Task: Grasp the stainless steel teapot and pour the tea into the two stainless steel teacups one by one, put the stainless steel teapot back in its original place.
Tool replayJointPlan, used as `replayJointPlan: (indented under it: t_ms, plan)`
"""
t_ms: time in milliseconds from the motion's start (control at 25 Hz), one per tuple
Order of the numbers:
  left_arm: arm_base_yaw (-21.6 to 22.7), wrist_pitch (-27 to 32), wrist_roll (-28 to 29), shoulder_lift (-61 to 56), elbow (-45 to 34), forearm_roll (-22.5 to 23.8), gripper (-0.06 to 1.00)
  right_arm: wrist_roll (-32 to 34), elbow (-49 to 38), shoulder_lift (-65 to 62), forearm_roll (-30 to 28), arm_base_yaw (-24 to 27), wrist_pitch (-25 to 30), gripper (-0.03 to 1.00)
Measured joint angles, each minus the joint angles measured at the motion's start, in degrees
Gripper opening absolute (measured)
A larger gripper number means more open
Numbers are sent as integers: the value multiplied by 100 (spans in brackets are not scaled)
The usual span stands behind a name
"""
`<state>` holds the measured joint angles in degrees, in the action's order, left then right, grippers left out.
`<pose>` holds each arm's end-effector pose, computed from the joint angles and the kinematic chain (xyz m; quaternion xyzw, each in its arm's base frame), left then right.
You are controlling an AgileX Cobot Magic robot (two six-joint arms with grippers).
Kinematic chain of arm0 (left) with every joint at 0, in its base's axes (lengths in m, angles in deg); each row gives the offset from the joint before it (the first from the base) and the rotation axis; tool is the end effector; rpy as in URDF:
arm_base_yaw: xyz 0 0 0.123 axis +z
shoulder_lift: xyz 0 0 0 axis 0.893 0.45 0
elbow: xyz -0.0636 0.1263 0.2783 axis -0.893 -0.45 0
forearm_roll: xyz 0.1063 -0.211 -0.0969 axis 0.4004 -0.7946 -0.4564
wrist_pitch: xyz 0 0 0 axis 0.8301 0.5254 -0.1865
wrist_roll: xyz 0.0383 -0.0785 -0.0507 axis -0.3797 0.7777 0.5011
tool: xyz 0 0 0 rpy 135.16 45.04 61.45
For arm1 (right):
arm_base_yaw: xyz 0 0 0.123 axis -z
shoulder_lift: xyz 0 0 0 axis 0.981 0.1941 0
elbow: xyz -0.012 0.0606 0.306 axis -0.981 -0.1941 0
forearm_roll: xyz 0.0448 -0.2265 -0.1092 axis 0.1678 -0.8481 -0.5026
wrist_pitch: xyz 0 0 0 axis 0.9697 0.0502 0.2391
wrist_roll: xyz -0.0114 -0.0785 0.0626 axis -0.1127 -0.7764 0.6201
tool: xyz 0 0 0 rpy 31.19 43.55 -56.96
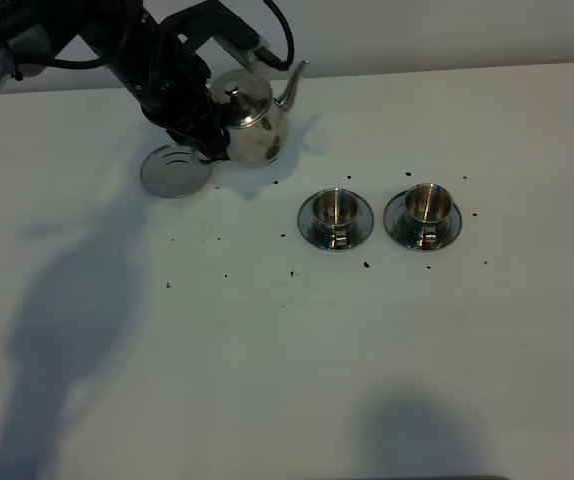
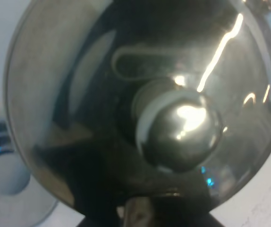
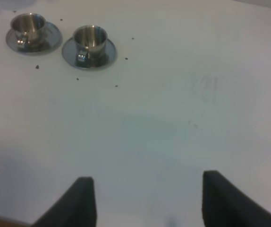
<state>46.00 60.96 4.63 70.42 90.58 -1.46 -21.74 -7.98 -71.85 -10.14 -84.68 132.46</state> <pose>0.4742 -0.1696 0.2470 0.4623 0.8640 -0.0738 0.1855 -0.0221 0.0069 0.2719 -0.1272 0.8461 0.0288 0.5168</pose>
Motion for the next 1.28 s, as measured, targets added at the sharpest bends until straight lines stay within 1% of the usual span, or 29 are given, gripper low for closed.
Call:
replayJointPlan:
  t_ms: [400, 560, 680, 840, 960, 1080, 1280]
  plan:
    - [-456, -513, -932, 0, 0, 5, 22, 0, 0, 0, 0, 0, 0, 48]
    - [-599, -819, -1054, 0, 0, 0, 22, 0, 0, 0, 0, 0, 0, 48]
    - [-624, -932, -1197, 0, 0, -5, 22, 0, 0, 0, 0, 0, 0, 48]
    - [-624, -937, -1428, 0, 0, 32, 22, 0, 0, 0, 0, 0, 0, 48]
    - [-624, -956, -1734, 0, 0, 50, 22, 0, 0, 0, 0, 0, 0, 48]
    - [-631, -980, -2033, 0, 0, 210, 22, 0, 0, 0, 0, 0, 0, 48]
    - [-631, -1221, -2564, 27, 0, 396, 22, 0, 0, 0, 0, 0, 0, 48]
